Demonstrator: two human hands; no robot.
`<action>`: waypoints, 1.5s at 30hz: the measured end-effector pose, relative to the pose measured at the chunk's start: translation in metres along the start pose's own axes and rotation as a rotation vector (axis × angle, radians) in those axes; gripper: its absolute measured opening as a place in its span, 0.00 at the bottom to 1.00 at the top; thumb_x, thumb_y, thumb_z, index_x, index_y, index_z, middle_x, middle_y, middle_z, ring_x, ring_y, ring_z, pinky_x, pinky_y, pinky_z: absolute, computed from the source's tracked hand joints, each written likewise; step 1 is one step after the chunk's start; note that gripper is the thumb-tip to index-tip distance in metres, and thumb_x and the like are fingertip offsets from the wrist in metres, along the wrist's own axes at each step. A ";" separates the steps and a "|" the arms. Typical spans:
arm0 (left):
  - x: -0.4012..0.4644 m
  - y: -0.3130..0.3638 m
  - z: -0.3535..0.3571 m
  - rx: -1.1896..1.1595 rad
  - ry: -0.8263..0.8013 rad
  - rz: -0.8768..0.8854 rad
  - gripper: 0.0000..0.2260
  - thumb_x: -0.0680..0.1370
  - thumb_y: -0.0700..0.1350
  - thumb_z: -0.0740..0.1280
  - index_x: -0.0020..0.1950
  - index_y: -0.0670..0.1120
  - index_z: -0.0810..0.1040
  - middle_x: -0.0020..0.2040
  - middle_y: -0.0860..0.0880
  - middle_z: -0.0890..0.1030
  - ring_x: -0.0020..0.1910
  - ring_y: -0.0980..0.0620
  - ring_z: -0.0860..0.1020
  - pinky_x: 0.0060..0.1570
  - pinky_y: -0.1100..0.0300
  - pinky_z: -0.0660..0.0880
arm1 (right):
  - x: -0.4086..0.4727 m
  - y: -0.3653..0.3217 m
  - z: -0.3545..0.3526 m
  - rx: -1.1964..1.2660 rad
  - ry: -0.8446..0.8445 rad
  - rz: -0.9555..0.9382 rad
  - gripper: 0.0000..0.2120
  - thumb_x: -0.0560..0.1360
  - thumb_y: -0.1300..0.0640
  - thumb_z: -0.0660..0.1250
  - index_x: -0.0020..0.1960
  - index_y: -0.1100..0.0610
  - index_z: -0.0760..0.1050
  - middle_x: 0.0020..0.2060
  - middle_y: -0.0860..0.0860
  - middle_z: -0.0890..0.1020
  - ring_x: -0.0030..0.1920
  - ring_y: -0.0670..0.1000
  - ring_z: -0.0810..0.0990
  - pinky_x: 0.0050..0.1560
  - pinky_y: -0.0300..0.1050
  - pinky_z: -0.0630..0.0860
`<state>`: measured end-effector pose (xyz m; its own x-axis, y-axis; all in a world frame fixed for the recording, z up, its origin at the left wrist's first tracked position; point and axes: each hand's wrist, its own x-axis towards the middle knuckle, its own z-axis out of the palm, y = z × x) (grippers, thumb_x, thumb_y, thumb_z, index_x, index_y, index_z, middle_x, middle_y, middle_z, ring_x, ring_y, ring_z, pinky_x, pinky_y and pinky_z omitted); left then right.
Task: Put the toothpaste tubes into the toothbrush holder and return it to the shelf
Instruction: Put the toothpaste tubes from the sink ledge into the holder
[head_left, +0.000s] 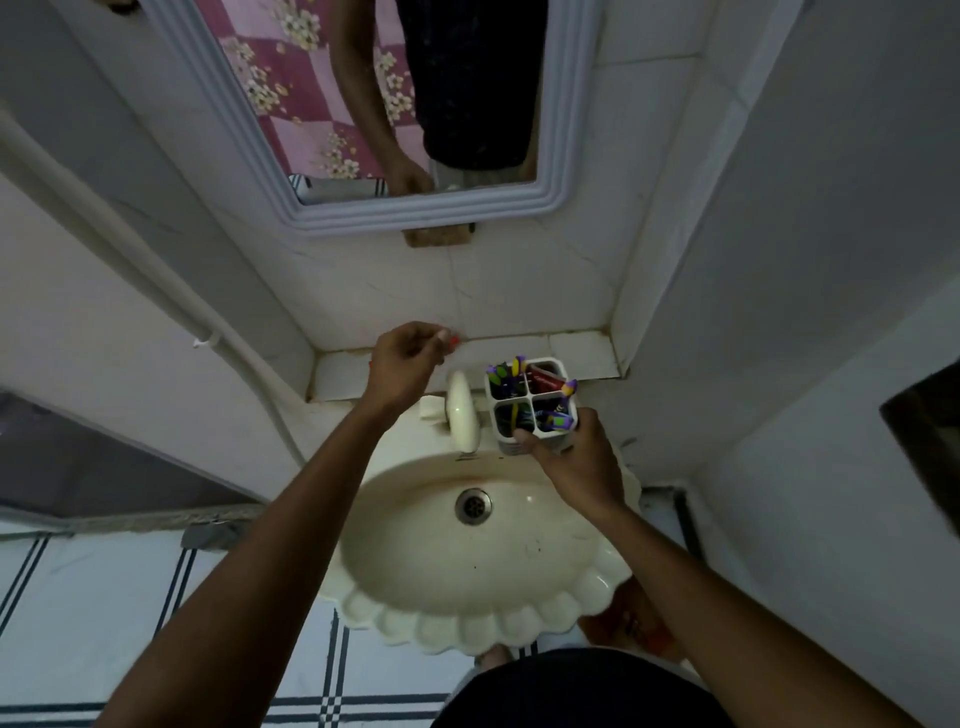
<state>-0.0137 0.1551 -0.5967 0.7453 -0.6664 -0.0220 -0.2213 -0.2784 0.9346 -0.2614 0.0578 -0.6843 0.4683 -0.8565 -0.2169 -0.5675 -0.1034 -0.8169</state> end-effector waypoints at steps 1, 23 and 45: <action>0.000 -0.011 -0.006 0.060 -0.005 -0.004 0.09 0.84 0.46 0.72 0.57 0.41 0.87 0.47 0.47 0.88 0.43 0.57 0.83 0.48 0.60 0.80 | 0.000 0.000 0.003 0.006 0.011 -0.002 0.35 0.67 0.27 0.81 0.62 0.47 0.73 0.55 0.43 0.81 0.52 0.49 0.83 0.45 0.49 0.78; 0.097 -0.130 -0.008 1.085 -0.251 -0.102 0.27 0.83 0.53 0.66 0.79 0.43 0.69 0.73 0.39 0.74 0.74 0.36 0.69 0.71 0.42 0.69 | -0.004 -0.007 0.021 -0.036 0.098 0.090 0.32 0.68 0.27 0.80 0.62 0.40 0.71 0.57 0.39 0.83 0.51 0.45 0.84 0.45 0.46 0.79; 0.065 -0.098 -0.020 -0.158 -0.082 -0.439 0.14 0.80 0.46 0.76 0.62 0.41 0.81 0.56 0.39 0.87 0.47 0.41 0.89 0.49 0.46 0.87 | -0.004 -0.004 0.022 -0.026 0.100 0.085 0.34 0.68 0.25 0.79 0.63 0.41 0.70 0.58 0.41 0.82 0.50 0.46 0.84 0.47 0.49 0.81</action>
<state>0.0691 0.1532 -0.6826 0.6937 -0.5632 -0.4490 0.2066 -0.4415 0.8731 -0.2464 0.0731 -0.6913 0.3487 -0.9087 -0.2294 -0.6205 -0.0404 -0.7831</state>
